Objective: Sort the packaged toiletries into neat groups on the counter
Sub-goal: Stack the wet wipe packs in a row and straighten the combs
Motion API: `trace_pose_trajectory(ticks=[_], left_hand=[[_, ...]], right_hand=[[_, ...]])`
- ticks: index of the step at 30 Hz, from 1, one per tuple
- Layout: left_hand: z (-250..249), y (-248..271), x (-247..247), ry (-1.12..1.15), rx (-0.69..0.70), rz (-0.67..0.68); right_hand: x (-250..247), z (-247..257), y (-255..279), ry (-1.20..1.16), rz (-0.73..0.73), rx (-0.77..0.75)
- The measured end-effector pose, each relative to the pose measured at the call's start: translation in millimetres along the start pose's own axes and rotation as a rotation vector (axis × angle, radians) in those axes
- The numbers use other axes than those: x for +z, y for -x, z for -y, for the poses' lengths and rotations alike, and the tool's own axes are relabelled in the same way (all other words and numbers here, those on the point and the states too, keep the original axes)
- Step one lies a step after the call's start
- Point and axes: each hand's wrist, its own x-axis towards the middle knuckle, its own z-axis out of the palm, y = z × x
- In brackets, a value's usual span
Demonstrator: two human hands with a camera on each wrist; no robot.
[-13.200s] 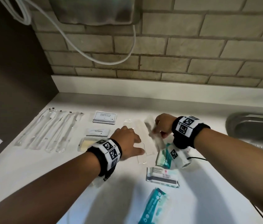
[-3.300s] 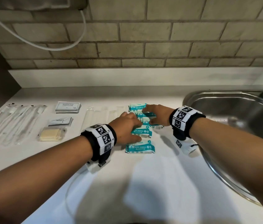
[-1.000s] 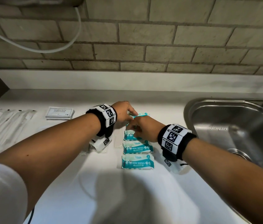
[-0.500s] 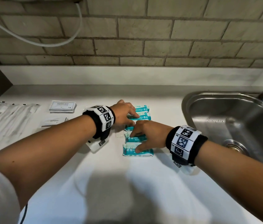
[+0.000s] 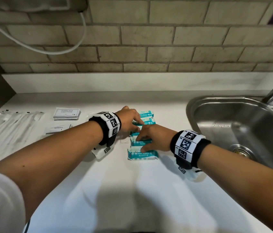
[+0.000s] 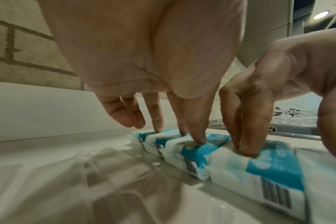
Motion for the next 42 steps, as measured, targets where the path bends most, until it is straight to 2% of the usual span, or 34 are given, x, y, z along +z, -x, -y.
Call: trace_pose_trajectory(ticks=[2, 4, 7, 10, 16, 26, 33, 42], left_hand=[[3.8, 0.0, -1.3, 0.105, -0.051, -0.081], [8.5, -1.4, -6.8, 0.227, -0.147, -0.183], [14.0, -6.9, -14.3, 0.464, -0.322, -0.191], [10.7, -14.7, -17.3, 0.675, -0.466, -0.134], [12.2, -35.9, -12.8, 0.598, -0.49, -0.087], [9.7, -37.8, -13.6, 0.591, -0.477, -0.089], [4.6, -30.7, -13.6, 0.664, -0.516, -0.115], [-1.1, -24.0, -11.4, 0.67, -0.489, -0.13]], right_hand=[[-4.9, -2.3, 2.6, -0.05, -0.021, 0.029], [-14.1, -9.3, 2.6, -0.116, -0.141, 0.092], [-29.2, -25.0, -5.4, -0.19, -0.323, 0.254], [-37.2, -41.4, -24.3, -0.277, -0.287, 0.449], [-41.9, -47.4, -52.9, -0.496, -0.146, 0.618], [-36.2, -48.2, -54.8, -0.231, -0.096, 0.537], [-35.0, -45.3, -48.9, -0.261, -0.138, 0.543], [-33.4, -44.4, -40.4, -0.313, -0.149, 0.556]])
